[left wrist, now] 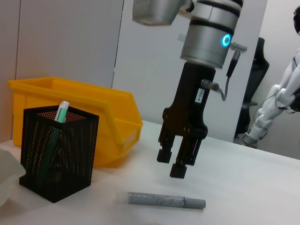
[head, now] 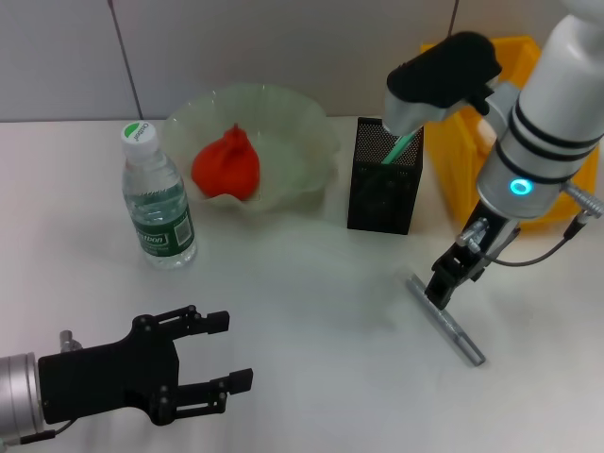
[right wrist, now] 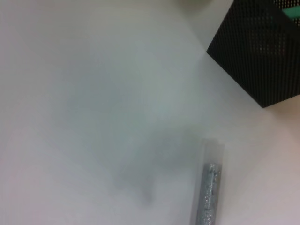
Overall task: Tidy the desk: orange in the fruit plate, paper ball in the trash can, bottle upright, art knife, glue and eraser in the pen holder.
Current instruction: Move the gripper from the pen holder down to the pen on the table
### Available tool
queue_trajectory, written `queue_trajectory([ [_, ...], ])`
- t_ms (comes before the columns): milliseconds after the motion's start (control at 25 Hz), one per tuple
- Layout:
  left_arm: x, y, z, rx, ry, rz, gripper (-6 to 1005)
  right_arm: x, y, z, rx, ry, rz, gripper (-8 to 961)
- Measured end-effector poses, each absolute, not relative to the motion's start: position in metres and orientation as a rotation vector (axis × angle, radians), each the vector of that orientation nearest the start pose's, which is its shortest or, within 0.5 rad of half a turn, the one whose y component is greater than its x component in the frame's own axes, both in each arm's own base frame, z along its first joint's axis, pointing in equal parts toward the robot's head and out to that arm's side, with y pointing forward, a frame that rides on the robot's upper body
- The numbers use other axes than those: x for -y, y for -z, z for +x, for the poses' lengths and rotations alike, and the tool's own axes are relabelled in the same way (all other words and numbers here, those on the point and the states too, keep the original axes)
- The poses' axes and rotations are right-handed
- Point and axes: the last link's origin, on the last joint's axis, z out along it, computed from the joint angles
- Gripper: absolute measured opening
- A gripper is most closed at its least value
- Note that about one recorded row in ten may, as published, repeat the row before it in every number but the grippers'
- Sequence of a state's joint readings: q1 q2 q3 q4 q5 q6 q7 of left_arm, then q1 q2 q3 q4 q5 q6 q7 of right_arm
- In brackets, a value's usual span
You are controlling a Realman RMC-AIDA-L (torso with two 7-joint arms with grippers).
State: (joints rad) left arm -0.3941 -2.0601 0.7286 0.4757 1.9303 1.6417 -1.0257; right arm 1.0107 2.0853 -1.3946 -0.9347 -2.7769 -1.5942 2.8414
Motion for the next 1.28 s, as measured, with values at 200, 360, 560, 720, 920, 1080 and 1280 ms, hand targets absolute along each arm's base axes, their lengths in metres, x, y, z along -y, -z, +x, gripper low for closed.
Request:
queue_trajectory([
  [200, -0.267, 0.022, -0.298, 0.464, 0.801, -2.753, 787, -0.396, 0.038, 0.144, -1.103, 0.837, -2.401, 598],
  [360, -0.268, 0.022, -0.298, 0.461, 0.802, -2.753, 787, -0.398, 0.041, 0.146, -1.108, 0.825, -2.396, 599],
  [560, -0.269, 0.022, -0.297, 0.456, 0.802, -2.753, 788, -0.399, 0.044, 0.150, -1.117, 0.814, -2.391, 599],
  [720, -0.269, 0.022, -0.297, 0.458, 0.801, -2.753, 788, -0.399, 0.048, 0.152, -1.133, 0.794, -2.399, 598],
  [920, -0.270, 0.023, -0.298, 0.463, 0.792, -2.748, 788, -0.399, 0.051, 0.157, -1.153, 0.795, -2.396, 599],
  [1080, -0.270, 0.023, -0.298, 0.465, 0.791, -2.747, 788, -0.398, 0.054, 0.158, -1.167, 0.783, -2.401, 599],
  [1280, -0.270, 0.023, -0.298, 0.461, 0.790, -2.747, 787, -0.399, 0.056, 0.160, -1.177, 0.777, -2.400, 598],
])
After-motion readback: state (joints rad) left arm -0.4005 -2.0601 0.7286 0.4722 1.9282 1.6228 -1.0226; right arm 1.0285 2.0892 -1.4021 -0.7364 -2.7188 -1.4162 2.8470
